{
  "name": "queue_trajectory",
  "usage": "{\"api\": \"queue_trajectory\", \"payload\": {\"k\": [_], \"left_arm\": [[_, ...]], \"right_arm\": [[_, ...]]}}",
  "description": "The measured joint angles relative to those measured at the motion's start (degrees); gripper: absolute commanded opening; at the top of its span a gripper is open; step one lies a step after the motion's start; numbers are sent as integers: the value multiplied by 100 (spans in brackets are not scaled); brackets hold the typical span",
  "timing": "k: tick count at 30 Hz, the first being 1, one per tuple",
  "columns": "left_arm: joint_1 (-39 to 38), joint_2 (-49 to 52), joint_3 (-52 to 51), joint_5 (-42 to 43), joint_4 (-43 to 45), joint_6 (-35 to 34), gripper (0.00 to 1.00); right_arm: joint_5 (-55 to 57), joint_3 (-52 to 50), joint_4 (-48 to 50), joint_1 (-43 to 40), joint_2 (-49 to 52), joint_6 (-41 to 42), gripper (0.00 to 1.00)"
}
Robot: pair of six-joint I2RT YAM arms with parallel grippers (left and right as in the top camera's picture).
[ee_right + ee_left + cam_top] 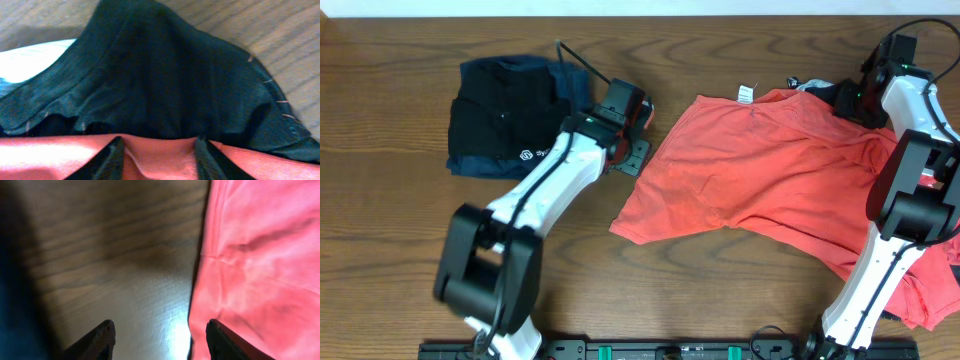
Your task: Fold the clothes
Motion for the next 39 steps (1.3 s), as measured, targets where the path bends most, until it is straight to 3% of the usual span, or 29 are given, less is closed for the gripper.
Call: {"api": "queue_trajectory", "payload": {"k": [6, 15, 17, 19, 22, 23, 27, 35, 37, 38, 39], "left_arm": [[-17, 678, -2, 175, 494, -4, 67], [-234, 1084, 0, 299, 1036, 0, 65], [-306, 1106, 15, 304, 1071, -9, 56], [-380, 1128, 39, 313, 1075, -13, 41], [-522, 1141, 61, 350, 1036, -17, 10], [-568, 1143, 61, 367, 1023, 9, 6], [-627, 1147, 96, 361, 831, 11, 6], [-588, 944, 109, -603, -459, -96, 6], [-533, 804, 55, -920, -671, -146, 6], [-494, 702, 31, -1056, -739, -157, 6], [-435, 553, 20, -1193, -800, -175, 6]], "right_arm": [[-131, 7, -4, -4, 0, 0, 54], [-197, 22, -33, -4, 0, -2, 57], [-201, 24, -35, -4, 0, -2, 57], [-208, 24, -35, -4, 0, -2, 57], [-210, 28, -39, -4, 0, -2, 57], [-210, 28, -39, -4, 0, -2, 57], [-247, 28, -37, -2, 0, 4, 66], [-367, 33, 35, 0, 0, 4, 69], [-413, 33, 96, 2, 2, 9, 63], [-431, 33, 129, 9, 11, 4, 54], [-448, 33, 162, 13, 22, 63, 33]]}}
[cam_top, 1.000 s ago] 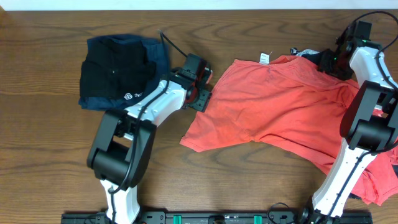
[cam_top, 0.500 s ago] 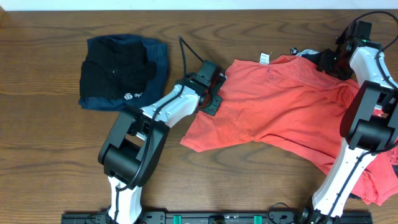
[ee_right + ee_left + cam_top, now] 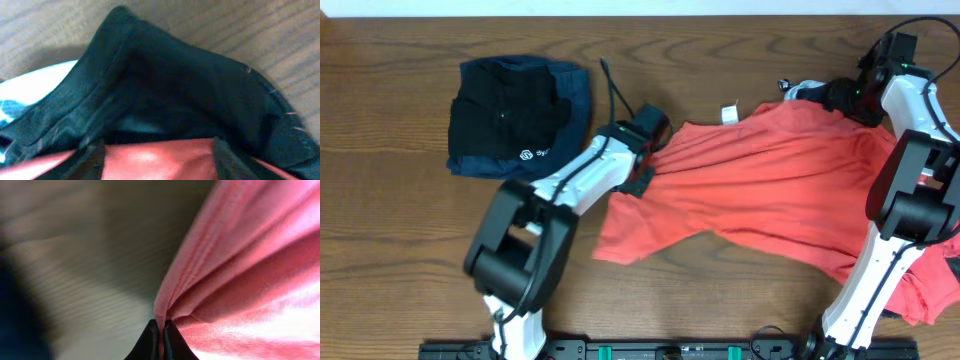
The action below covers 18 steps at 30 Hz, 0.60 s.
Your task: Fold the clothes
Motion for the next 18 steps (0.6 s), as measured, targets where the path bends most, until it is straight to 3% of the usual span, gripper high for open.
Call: {"api": "queue_trajectory", "payload": {"k": [3, 5, 12, 18], "left_arm": [[153, -415, 0, -238, -13, -46, 6], [254, -682, 0, -363, -13, -90, 6], [503, -868, 0, -455, -319, -131, 6], [562, -868, 0, -487, -490, -133, 6]], "right_arm": [[-28, 0, 44, 0, 33, -22, 7], [-4, 0, 61, -4, 55, 52, 1], [225, 4, 48, -107, 57, 356, 1], [142, 240, -363, -1032, 133, 614, 1]]}}
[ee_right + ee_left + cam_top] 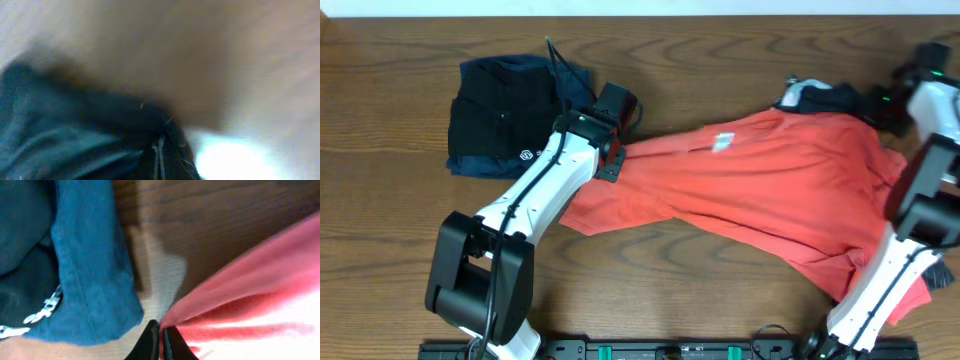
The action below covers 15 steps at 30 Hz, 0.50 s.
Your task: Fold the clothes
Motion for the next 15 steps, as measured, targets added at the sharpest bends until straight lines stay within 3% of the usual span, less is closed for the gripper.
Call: {"api": "queue_trajectory", "payload": {"k": [9, 10, 12, 15], "left_arm": [[101, 0, -2, -153, -39, -2, 6], [101, -2, -2, -153, -39, -4, 6], [101, 0, -2, -162, -33, -20, 6], [103, -2, -2, -170, -28, -44, 6]], "right_arm": [[-28, 1158, -977, -1803, 398, -44, 1], [-52, 1261, -1038, -1849, 404, -68, 6], [-170, 1528, -1156, -1888, 404, -96, 26], [-828, 1764, -1204, -1864, 402, -254, 48]]}}
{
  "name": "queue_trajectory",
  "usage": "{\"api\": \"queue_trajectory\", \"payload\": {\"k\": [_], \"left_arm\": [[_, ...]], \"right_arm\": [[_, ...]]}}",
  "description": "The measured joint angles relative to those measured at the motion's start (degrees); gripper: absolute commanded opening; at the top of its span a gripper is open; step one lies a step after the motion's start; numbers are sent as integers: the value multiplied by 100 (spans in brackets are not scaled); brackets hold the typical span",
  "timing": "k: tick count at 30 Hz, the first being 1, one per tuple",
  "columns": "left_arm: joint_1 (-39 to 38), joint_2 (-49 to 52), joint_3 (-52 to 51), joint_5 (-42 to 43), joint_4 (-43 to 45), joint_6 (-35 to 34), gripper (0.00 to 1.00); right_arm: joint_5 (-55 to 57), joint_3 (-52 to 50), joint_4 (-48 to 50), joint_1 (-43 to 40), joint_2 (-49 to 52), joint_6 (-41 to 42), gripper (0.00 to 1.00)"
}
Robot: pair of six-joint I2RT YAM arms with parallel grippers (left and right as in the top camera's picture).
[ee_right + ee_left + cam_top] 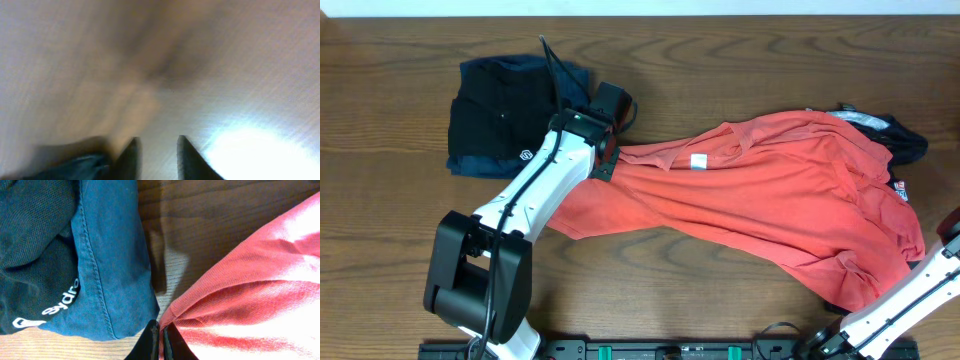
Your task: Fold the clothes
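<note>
A red shirt (760, 205) lies crumpled across the middle and right of the wooden table. My left gripper (161, 330) is shut on its left edge (620, 155), right beside a folded stack of dark blue and black clothes (510, 110). A dark garment (905, 145) lies at the shirt's far right corner. In the blurred right wrist view my right gripper (155, 150) stands open over bare wood, with a bit of dark cloth (80, 167) at its lower left. Only part of the right arm (945, 250) shows overhead; its gripper is out of that view.
The folded stack's blue hem (105, 270) with white lettering lies just left of the left fingers. The shirt's white label (698, 160) faces up near the collar. Bare wood (650, 60) shows along the back of the table.
My right gripper was shut on the dark garment at the far right and is now open over bare wood; the garment lies by the shirt. The left gripper holds the shirt in almost the same spot.
At first my left gripper stood open beside the shirt's left edge and the right was open at the dark garment. Then the left was shut on the shirt. Later the shirt lay stretched leftward to the folded stack with the right shut on dark cloth, now let go.
</note>
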Motion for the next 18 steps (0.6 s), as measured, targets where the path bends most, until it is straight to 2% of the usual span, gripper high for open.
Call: {"api": "queue_trajectory", "payload": {"k": [3, 5, 7, 10, 16, 18], "left_arm": [[0, 2, 0, 0, 0, -33, 7], [0, 2, 0, -2, 7, -52, 17], [0, 2, 0, -20, 20, -79, 27], [9, 0, 0, -50, 33, -144, 42], [9, 2, 0, -57, 35, -214, 44], [11, 2, 0, 66, 61, -216, 45]], "right_arm": [[-796, 20, -155, 87, 0, -181, 54], [-1078, -13, -264, 227, 0, -254, 64], [-1165, -90, -264, 455, 0, -345, 68], [-1145, -289, -105, 905, 0, -452, 83], [-557, -531, 94, 2004, 0, -553, 84], [-262, -557, 208, 2260, 0, -522, 79]]}}
